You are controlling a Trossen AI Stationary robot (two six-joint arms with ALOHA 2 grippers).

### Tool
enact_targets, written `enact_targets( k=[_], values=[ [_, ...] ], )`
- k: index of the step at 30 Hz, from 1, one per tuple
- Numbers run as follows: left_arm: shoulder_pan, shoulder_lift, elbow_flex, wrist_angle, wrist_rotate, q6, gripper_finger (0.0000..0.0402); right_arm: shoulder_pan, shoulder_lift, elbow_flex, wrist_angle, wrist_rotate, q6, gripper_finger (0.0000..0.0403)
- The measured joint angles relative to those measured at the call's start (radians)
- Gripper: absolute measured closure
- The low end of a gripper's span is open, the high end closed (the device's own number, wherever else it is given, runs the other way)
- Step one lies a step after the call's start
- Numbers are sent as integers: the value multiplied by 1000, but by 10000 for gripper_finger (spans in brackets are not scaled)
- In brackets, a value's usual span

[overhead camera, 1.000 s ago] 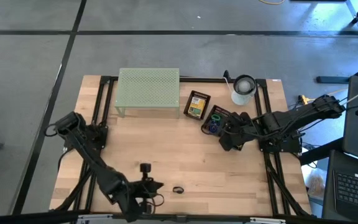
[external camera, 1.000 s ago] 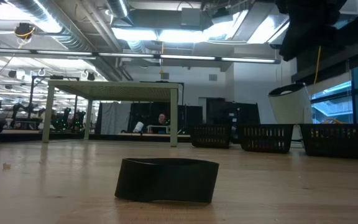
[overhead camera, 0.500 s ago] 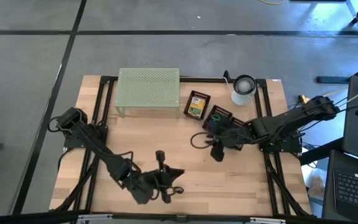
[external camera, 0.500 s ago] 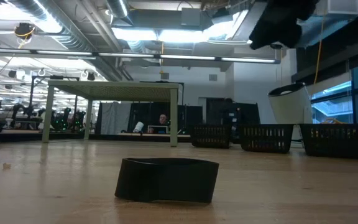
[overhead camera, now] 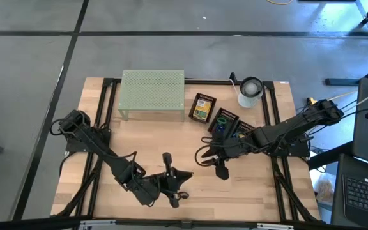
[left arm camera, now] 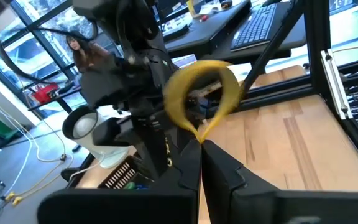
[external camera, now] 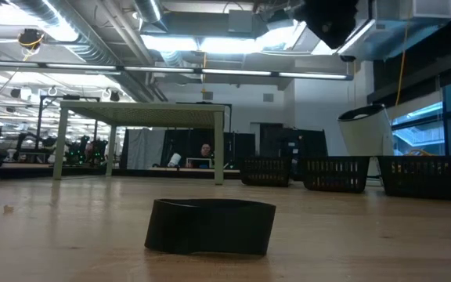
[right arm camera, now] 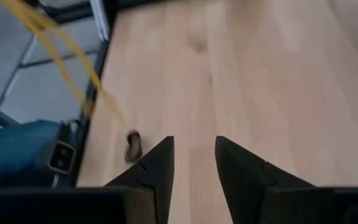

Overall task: Pick & Place Office Desk Supplies
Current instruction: Put the yellow rubber band into the bottom black bin

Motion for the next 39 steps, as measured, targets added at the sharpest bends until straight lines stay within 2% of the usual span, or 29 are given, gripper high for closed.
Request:
enact_targets(
  k=[4,9,14,19,24,30,39],
  values=[
    [0,0,0,0,0,0,399,0,0,0,89,-54,-44,262],
    [6,0,0,0,0,0,399,0,0,0,143,-117,-67,211],
    [10,0,0,0,0,8,399,0,0,0,142,-124,-68,159],
    [31,0,0,0,1,8,399,0,0,0,152,-124,-107,129],
    [74,0,0,0,6,8,399,0,0,0,195,-124,-152,124],
    [129,0,0,0,83,8,399,0,0,0,246,-124,-177,129],
    [162,0,0,0,50,34,399,0,0,0,255,-120,-168,140]
  ],
)
